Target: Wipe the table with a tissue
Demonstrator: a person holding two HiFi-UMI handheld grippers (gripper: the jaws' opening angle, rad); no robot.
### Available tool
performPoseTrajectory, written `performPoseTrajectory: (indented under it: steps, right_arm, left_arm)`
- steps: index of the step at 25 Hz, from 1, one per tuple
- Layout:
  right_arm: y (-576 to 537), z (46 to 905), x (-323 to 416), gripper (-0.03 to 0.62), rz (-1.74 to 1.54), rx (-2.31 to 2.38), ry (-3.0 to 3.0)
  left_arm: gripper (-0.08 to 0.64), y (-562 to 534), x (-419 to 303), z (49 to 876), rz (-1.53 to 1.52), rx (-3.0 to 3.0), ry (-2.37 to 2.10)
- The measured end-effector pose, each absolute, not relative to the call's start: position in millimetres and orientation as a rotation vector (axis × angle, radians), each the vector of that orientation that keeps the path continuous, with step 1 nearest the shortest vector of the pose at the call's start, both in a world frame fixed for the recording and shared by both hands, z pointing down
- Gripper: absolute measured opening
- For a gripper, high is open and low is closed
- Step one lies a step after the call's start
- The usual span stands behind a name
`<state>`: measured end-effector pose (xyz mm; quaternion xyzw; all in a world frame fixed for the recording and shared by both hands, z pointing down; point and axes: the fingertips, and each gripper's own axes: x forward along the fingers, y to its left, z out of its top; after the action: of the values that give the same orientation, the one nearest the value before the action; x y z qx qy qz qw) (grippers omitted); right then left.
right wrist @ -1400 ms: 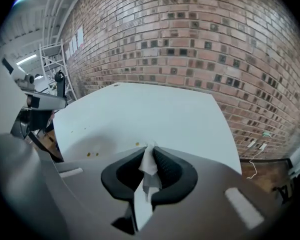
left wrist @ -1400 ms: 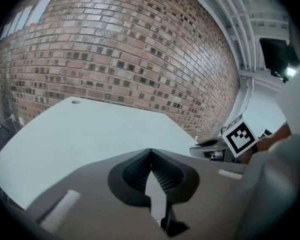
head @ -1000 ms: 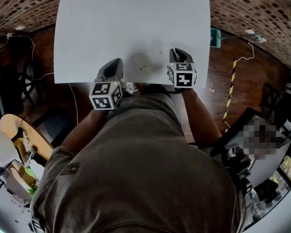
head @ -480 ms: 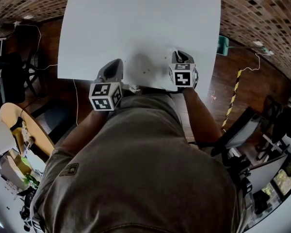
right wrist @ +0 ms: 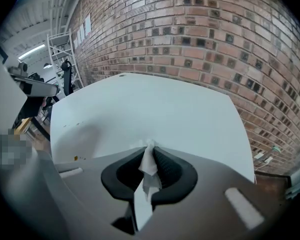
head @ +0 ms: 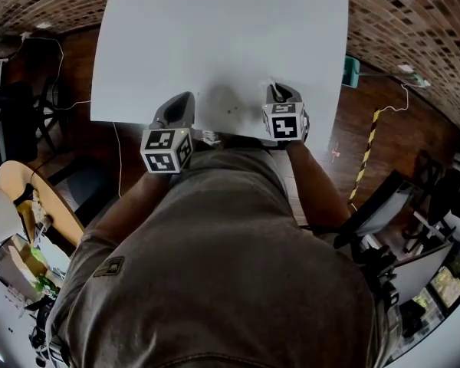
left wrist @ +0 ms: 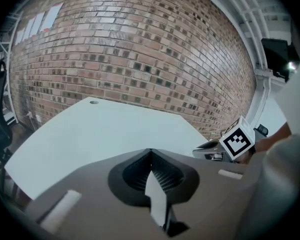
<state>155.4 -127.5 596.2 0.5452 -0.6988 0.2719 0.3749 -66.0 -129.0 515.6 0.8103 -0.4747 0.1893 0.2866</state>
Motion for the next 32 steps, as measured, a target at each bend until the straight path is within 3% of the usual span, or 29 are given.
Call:
performPoseTrajectory:
  steps: [32]
  right_arm:
    - [-70.1,602.8,101.5,0.044,0.686,1.239,-1.863]
  left_arm:
    - [0.002,-94.1,-83.9,518.2,0.493,2.158,-1.292]
